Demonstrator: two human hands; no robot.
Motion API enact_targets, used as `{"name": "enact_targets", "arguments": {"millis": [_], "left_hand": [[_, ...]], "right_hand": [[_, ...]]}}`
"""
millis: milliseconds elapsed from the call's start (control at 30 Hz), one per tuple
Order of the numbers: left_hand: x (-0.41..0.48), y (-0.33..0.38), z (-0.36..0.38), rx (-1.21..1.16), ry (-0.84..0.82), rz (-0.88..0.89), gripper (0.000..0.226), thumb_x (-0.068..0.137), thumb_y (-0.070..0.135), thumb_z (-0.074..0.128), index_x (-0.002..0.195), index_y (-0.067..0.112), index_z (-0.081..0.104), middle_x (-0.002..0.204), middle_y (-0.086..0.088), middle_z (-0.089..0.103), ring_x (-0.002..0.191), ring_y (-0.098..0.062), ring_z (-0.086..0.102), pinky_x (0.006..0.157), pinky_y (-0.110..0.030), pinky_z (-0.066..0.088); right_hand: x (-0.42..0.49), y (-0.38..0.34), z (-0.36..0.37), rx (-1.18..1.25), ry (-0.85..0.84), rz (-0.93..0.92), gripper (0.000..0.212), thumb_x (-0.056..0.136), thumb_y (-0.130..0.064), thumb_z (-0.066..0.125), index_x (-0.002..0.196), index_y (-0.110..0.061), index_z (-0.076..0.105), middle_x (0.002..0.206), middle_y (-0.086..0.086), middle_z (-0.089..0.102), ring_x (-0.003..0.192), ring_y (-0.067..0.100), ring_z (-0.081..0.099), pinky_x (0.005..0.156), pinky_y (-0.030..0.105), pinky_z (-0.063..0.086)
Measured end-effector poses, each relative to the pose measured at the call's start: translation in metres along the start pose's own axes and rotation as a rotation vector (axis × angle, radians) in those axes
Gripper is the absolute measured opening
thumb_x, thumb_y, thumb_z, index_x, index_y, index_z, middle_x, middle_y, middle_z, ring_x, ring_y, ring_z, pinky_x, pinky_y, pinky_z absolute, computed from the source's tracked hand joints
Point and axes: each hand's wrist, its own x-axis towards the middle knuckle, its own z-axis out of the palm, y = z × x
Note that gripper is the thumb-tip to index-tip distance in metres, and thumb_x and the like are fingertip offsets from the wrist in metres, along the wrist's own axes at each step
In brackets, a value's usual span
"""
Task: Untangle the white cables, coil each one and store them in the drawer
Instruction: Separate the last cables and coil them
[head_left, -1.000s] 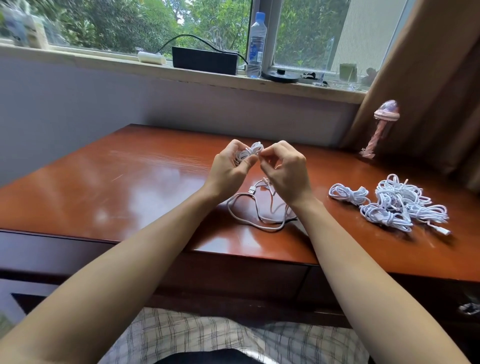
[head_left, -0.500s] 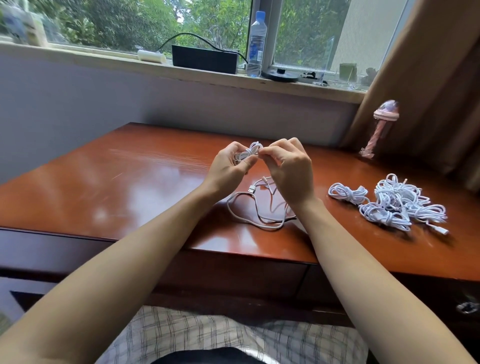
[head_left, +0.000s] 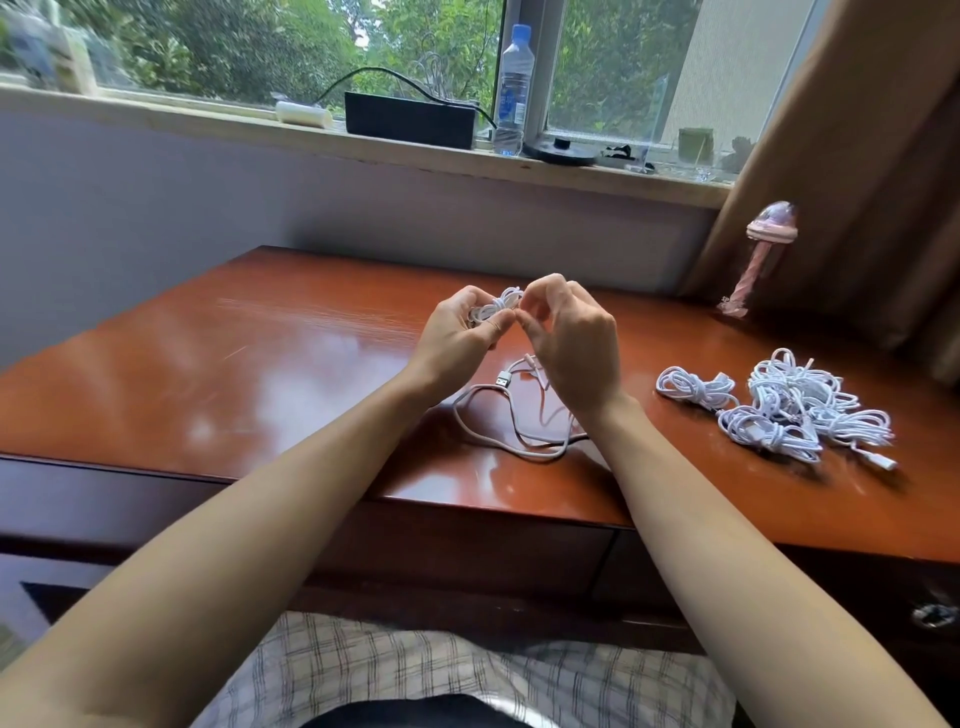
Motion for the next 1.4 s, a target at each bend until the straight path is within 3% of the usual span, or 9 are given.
{"name": "enact_targets", "arguments": {"millis": [167,333,567,700,867,1000,1200,1300,1400], "left_hand": [[0.0,0.0,0.001,0.022,0.032,0.019,0.027,0.084,0.035,0.071,0.088,0.013,0.058,0.064,0.005,0.055,0.054,-0.007,0.048,0.054,-0.022,0.039],[0.002,0.0,0.0,0.028,0.063,0.007,0.014,0.094,0.016,0.069,0.087,0.013,0.057,0.064,0.005,0.056,0.052,-0.004,0.049,0.054,-0.02,0.039],[0.0,0.003,0.001,0.019,0.046,0.015,0.021,0.084,0.031,0.07,0.086,0.014,0.057,0.063,0.006,0.055,0.054,-0.008,0.048,0.056,-0.025,0.039],[0.0,0.001,-0.002,0.04,0.043,0.023,0.02,0.085,0.028,0.07,0.088,0.012,0.058,0.063,0.004,0.055,0.054,-0.008,0.048,0.055,-0.024,0.039],[-0.002,0.005,-0.001,-0.01,0.011,-0.017,0.013,0.095,0.011,0.068,0.095,0.005,0.056,0.064,0.002,0.052,0.051,-0.004,0.047,0.051,-0.016,0.037],[-0.004,0.01,0.001,-0.044,-0.002,-0.05,0.011,0.096,0.008,0.066,0.093,0.006,0.056,0.065,-0.001,0.051,0.051,-0.005,0.045,0.049,-0.016,0.036],[-0.006,0.015,-0.002,-0.115,-0.016,-0.138,0.011,0.099,0.01,0.061,0.089,0.01,0.057,0.063,-0.003,0.05,0.046,-0.005,0.039,0.044,-0.019,0.03],[-0.007,0.016,-0.004,-0.122,-0.053,-0.158,0.013,0.1,0.011,0.059,0.087,0.011,0.057,0.06,0.0,0.051,0.045,-0.005,0.037,0.044,-0.02,0.028],[-0.008,0.018,-0.004,-0.102,-0.078,-0.173,0.015,0.101,0.012,0.058,0.086,0.012,0.058,0.06,0.0,0.051,0.045,-0.006,0.037,0.044,-0.02,0.028]], "right_hand": [[-0.001,-0.003,0.002,0.036,-0.002,-0.018,0.015,0.088,-0.015,0.077,0.093,-0.009,0.064,0.083,-0.003,0.069,0.074,0.017,0.064,0.064,0.035,0.054],[-0.002,-0.005,0.005,0.132,-0.043,0.037,0.012,0.087,-0.009,0.071,0.095,-0.008,0.062,0.084,-0.002,0.067,0.076,0.018,0.063,0.072,0.04,0.055],[-0.001,-0.003,0.003,0.187,-0.006,0.178,0.017,0.084,-0.009,0.076,0.089,-0.012,0.059,0.082,-0.005,0.066,0.073,0.014,0.064,0.072,0.039,0.055],[-0.001,-0.004,0.004,0.198,-0.022,0.189,0.018,0.083,-0.009,0.076,0.085,-0.013,0.059,0.08,-0.002,0.069,0.072,0.017,0.065,0.072,0.039,0.055],[0.0,-0.006,0.004,0.277,-0.024,0.284,0.028,0.083,-0.01,0.079,0.085,-0.016,0.052,0.082,0.001,0.071,0.073,0.015,0.066,0.071,0.026,0.053],[0.001,-0.004,0.002,0.357,-0.003,0.346,0.031,0.081,-0.009,0.082,0.087,-0.012,0.052,0.078,0.008,0.061,0.068,0.019,0.058,0.065,0.022,0.048],[0.0,0.007,-0.001,0.555,-0.107,0.536,0.046,0.077,-0.032,0.088,0.114,-0.021,0.064,0.099,0.002,0.069,0.084,0.012,0.064,0.078,0.026,0.055],[0.001,0.012,-0.002,0.721,-0.217,0.598,0.044,0.083,-0.026,0.084,0.123,-0.018,0.068,0.102,0.011,0.074,0.088,0.018,0.07,0.077,0.031,0.057],[0.0,0.01,-0.001,0.743,-0.253,0.61,0.035,0.089,-0.017,0.078,0.121,-0.006,0.07,0.103,0.016,0.075,0.081,0.012,0.068,0.071,0.028,0.055]]}}
